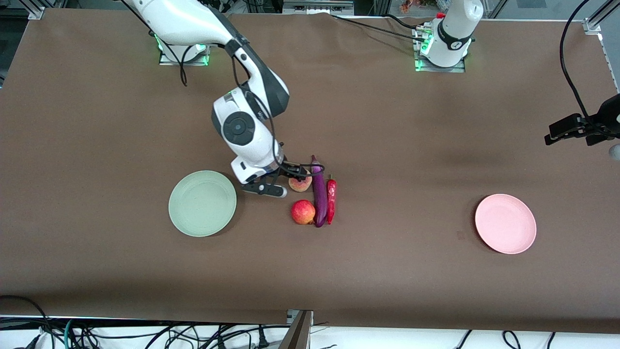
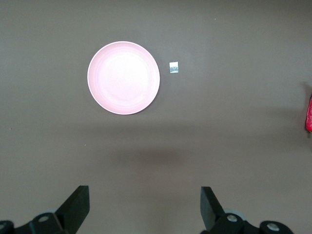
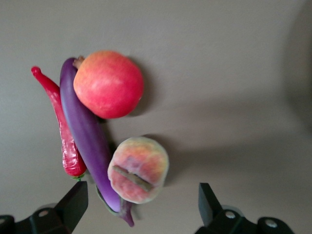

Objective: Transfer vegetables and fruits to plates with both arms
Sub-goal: 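Reach the right gripper down to the peach and grasp it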

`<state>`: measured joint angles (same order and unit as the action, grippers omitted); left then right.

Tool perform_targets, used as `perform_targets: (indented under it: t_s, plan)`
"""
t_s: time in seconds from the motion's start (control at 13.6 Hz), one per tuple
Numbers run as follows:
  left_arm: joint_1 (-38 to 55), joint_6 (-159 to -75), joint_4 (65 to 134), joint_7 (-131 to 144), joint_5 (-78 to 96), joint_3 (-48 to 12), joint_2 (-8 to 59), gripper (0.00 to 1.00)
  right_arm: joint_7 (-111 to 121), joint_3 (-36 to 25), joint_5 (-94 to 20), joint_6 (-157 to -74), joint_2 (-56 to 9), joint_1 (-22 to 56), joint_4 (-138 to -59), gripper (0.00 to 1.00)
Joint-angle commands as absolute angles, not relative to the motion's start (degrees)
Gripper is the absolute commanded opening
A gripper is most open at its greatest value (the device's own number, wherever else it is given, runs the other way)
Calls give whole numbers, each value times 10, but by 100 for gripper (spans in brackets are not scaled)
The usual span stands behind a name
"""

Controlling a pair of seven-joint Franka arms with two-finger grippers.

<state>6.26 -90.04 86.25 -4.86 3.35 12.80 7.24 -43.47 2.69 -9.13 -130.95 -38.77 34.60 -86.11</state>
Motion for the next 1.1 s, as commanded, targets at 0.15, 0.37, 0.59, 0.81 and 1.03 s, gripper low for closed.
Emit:
perform_targets:
  t_s: [0.15, 0.37, 0.59, 0.81, 1.03]
  plan:
    - [61, -892, 852, -47, 29, 126, 74, 100, -456, 18, -82, -1352, -423, 370, -849, 100]
    - [62, -892, 852, -47, 30, 125, 73, 100, -455, 18, -58, -1368, -440, 375, -849, 100]
    - [61, -891, 853, -47, 30, 125, 73, 100, -456, 18, -45, -1387, -456, 377, -849, 100]
    - [62, -891, 853, -47, 30, 125, 73, 100, -456, 18, -46, -1404, -467, 382, -849, 100]
    - [62, -890, 853, -47, 30, 125, 73, 100, -456, 18, -47, -1412, -471, 383, -849, 97]
